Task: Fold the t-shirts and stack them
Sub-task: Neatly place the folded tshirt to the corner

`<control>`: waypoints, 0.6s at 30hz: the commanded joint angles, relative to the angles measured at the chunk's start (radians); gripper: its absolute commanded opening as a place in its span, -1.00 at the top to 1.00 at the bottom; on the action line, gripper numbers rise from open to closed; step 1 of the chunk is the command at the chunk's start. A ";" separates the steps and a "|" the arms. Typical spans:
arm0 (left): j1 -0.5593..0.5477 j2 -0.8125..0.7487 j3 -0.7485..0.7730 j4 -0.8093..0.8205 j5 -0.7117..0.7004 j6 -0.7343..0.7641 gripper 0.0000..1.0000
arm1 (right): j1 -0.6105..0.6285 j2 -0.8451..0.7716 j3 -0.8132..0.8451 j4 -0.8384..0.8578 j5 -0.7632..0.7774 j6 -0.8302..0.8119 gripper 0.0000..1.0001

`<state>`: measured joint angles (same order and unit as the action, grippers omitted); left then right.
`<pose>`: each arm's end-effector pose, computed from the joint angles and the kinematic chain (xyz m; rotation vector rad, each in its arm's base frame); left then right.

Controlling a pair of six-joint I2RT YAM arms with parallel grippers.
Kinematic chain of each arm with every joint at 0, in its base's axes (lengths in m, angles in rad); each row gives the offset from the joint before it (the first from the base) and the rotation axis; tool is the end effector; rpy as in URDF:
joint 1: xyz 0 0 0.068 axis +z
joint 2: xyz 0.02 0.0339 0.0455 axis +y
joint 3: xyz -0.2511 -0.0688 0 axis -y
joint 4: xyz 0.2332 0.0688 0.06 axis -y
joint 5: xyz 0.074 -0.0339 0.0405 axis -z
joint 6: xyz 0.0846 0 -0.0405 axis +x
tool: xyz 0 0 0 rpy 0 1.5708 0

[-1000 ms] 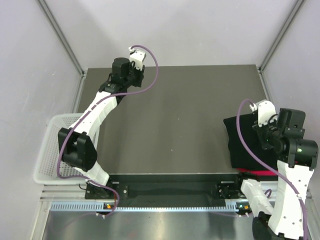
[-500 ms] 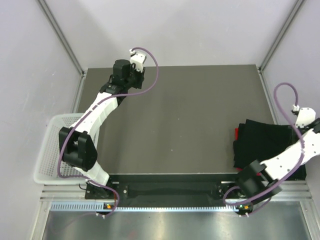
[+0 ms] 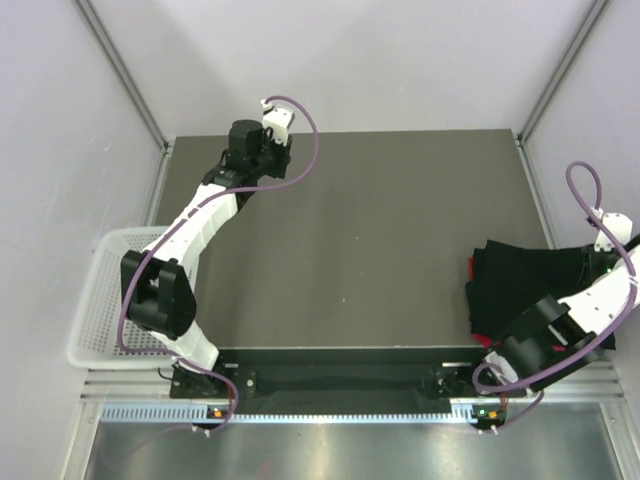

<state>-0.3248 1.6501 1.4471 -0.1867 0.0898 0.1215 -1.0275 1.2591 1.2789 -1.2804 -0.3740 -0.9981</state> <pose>0.4021 -0.1434 0.3154 0.4924 1.9027 -0.2214 0.1410 -0.1737 0.2716 -0.0396 2.6630 -0.0864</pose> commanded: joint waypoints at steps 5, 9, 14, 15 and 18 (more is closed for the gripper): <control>0.001 -0.010 -0.017 0.050 0.018 -0.010 0.39 | 0.102 0.091 0.019 0.223 0.017 0.108 0.99; 0.001 -0.026 -0.034 0.061 0.014 -0.008 0.37 | 0.158 0.088 0.019 0.249 0.012 0.147 0.75; 0.001 -0.107 -0.060 0.061 -0.013 -0.020 0.19 | 0.170 -0.037 0.033 0.285 -0.023 0.165 0.16; 0.003 -0.127 -0.063 0.058 -0.027 -0.026 -0.13 | 0.170 -0.070 0.040 0.315 -0.028 0.171 0.01; 0.003 -0.162 -0.041 0.003 -0.032 -0.017 -0.29 | 0.172 -0.208 0.027 0.438 -0.029 0.235 -0.56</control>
<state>-0.3252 1.5951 1.3781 -0.2024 0.0727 0.1055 -0.8612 1.2098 1.2701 -1.0050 -0.3614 -0.8234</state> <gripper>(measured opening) 0.634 0.730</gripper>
